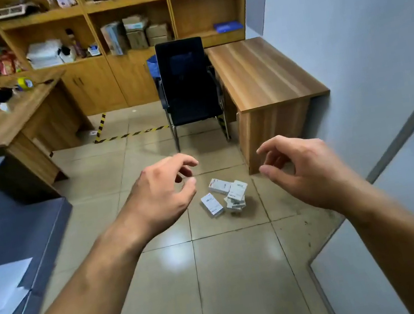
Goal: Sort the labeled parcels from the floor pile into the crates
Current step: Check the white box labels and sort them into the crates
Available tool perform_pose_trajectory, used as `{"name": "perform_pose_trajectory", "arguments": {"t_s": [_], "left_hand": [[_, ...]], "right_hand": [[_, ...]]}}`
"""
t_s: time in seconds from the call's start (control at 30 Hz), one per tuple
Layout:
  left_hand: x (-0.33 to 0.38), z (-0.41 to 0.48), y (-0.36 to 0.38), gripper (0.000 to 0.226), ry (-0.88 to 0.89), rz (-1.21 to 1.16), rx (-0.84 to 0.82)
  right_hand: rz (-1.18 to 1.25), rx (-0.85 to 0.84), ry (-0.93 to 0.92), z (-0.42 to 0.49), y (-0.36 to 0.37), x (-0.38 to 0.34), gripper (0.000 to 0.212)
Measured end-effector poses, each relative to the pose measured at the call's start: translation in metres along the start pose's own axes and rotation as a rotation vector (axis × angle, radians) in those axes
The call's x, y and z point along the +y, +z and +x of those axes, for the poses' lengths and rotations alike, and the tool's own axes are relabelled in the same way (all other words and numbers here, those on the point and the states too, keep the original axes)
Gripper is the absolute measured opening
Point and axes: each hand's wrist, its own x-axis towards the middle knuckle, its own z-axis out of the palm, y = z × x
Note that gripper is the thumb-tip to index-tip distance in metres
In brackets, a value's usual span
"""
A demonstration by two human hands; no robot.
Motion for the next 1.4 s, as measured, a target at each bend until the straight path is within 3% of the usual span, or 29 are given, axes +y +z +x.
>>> {"name": "perform_pose_trajectory", "arguments": {"t_s": [0.33,0.5,0.63,1.0,1.23,1.4], "left_hand": [[-0.155,0.109,0.014,0.032,-0.211,-0.058,-0.031],[-0.249,0.185,0.02,0.038,-0.275,-0.133,-0.13],[-0.3,0.253,0.033,0.034,-0.26,-0.153,-0.224],[-0.332,0.413,0.106,0.032,-0.183,-0.186,-0.311],[-0.356,0.5,0.167,0.036,-0.276,-0.145,-0.318],[-0.414,0.552,0.206,0.041,-0.336,-0.129,-0.296]], "right_hand": [[-0.051,-0.207,-0.004,0.191,0.114,0.039,0.038],[-0.076,-0.277,0.1,0.271,0.168,0.044,0.039],[-0.107,-0.238,0.208,0.312,0.175,0.056,0.043],[-0.107,-0.254,0.355,0.422,0.19,0.164,0.052],[-0.037,-0.393,0.3,0.514,0.251,0.27,0.048],[-0.059,-0.507,0.336,0.558,0.307,0.34,0.055]]}}
